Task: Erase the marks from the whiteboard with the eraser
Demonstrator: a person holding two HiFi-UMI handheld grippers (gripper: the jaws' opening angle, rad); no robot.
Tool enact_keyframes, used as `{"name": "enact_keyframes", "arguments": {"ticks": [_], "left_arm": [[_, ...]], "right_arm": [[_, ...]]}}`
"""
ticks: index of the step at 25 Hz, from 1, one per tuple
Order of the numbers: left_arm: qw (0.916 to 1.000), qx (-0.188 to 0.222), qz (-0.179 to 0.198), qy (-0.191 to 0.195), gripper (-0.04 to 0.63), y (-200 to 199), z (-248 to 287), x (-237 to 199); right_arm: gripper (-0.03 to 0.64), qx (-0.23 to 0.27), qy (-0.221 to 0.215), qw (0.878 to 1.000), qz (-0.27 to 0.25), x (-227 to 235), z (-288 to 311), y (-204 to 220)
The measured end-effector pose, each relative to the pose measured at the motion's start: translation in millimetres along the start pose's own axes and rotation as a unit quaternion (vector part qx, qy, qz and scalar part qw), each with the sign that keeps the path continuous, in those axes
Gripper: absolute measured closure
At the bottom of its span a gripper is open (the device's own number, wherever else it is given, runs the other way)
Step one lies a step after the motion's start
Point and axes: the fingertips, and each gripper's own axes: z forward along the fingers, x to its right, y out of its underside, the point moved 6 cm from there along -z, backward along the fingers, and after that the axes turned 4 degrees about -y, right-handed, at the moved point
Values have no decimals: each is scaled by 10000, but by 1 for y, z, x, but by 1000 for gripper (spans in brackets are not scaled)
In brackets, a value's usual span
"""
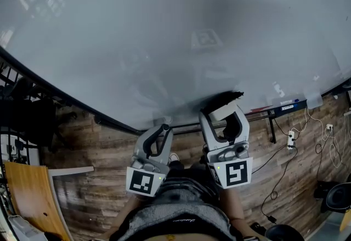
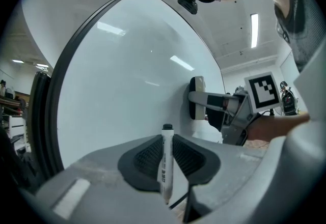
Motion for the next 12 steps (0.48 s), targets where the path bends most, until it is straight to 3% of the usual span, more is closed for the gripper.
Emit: {"name": "enact_keyframes", "arguments": {"ticks": [8,12], "left_arm": [[9998,36,36,-190,525,-1,-16,-9],[9996,34,48,-292,525,-1,-26,-14]], "right_arm": [[354,-135,-816,9961,-313,-58,20,1],[356,-233,-897,9952,-305,-66,21,6]]}}
